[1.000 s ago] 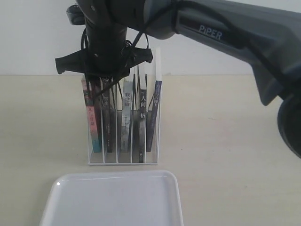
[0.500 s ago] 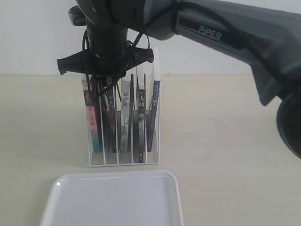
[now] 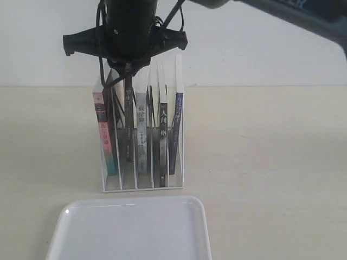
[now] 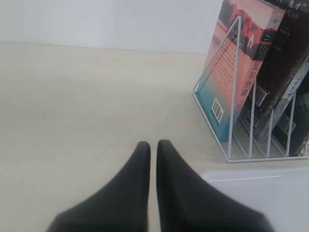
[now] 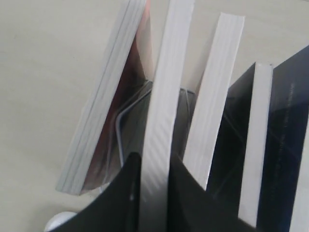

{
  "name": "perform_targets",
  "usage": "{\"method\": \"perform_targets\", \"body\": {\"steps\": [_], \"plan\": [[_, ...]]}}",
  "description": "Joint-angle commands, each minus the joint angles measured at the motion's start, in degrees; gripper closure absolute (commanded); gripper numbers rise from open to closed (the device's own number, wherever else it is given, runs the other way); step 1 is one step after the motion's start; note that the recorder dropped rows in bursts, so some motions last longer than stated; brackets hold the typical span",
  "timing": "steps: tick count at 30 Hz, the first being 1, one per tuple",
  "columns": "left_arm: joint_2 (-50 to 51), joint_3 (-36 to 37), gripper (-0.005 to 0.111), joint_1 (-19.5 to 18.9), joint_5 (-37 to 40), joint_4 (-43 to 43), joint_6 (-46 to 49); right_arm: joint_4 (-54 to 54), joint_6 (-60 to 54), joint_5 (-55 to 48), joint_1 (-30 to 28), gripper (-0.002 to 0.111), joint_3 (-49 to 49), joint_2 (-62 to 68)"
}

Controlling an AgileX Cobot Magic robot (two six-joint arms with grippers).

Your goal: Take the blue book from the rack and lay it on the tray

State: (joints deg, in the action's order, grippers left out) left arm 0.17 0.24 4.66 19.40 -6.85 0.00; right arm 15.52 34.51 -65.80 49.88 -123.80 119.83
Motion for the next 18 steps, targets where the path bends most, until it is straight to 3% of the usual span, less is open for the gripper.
{"method": "perform_targets", "body": {"steps": [1,18], "plan": [[-0.17,-0.24,0.103,-0.06,-0.25,0.25,-0.36,0.36,-0.16,-0.41,-0.21,0.108,-0.33,-3.27],[-0.17,-0.24,0.103,-0.06,-0.25,0.25,-0.36,1.61,2.54,-3.20,0.55,0.108,-0.23,-3.77]]}}
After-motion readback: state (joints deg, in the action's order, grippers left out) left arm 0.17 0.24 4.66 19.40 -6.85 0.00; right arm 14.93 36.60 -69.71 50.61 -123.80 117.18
